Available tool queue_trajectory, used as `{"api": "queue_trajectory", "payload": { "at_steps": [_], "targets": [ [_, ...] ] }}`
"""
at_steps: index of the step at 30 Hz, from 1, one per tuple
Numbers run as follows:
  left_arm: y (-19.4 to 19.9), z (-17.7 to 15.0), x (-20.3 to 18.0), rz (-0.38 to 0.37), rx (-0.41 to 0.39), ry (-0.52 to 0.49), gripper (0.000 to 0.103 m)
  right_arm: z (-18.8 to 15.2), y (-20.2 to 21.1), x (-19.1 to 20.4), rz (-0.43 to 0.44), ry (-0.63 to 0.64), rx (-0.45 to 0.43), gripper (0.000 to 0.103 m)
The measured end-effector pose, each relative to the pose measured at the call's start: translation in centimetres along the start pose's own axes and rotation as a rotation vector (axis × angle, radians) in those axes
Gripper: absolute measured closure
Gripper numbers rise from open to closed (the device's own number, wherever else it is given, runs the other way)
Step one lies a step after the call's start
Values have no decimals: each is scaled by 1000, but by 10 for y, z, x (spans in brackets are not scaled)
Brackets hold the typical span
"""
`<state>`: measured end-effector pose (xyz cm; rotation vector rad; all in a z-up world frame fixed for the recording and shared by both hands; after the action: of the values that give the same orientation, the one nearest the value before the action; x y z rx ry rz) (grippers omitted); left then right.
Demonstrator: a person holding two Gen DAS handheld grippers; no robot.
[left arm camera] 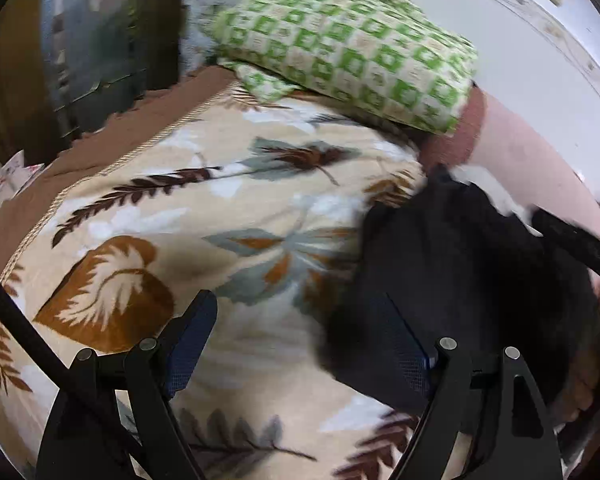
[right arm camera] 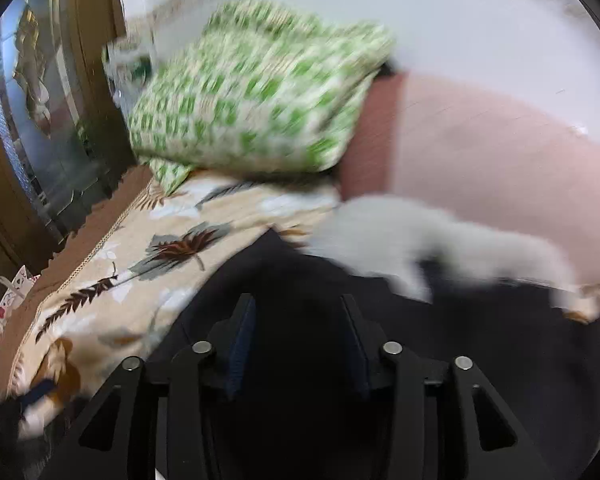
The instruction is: Fold large clothes
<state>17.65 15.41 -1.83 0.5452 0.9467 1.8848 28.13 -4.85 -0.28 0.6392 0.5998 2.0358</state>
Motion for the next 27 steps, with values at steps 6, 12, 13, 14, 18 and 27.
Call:
{"api": "queue_trajectory", "payload": {
  "at_steps": [6,12,13,14,18,27],
  "targets": [
    [32,22,-26,-125,-20,-30,21,-36,90,-105,-202,-113,-46,57],
    [-34,53,-104,-109,-10,-116,21,-58,70,-164,-149,-264,10,57],
    [-50,54,-112,-86,6,-130,23,-61,66,-172,-158,-272,16,60],
    [-71,54,-121,-32,22,-161,24,-65,60,-180,-185,-277,25,61],
    [-123,56,-118,23,54,-150,20,-86,51,-231,-306,-347,26,61],
    [-167,54,-102,-109,111,-5,4,-117,41,-293,-38,-669,-172,61]
  ]
}}
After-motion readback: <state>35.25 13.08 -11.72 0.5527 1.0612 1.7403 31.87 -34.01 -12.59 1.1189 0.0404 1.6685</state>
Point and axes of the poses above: each gripper's, at about its wrist camera, not at the fingertips, and y roughly against the way its jaws point, x to its left, z to its top, the point moved 3 cm from there along -y, roughly the way its jaws point, and after that the axes turned 12 degrees about z, right-handed, at the moved point
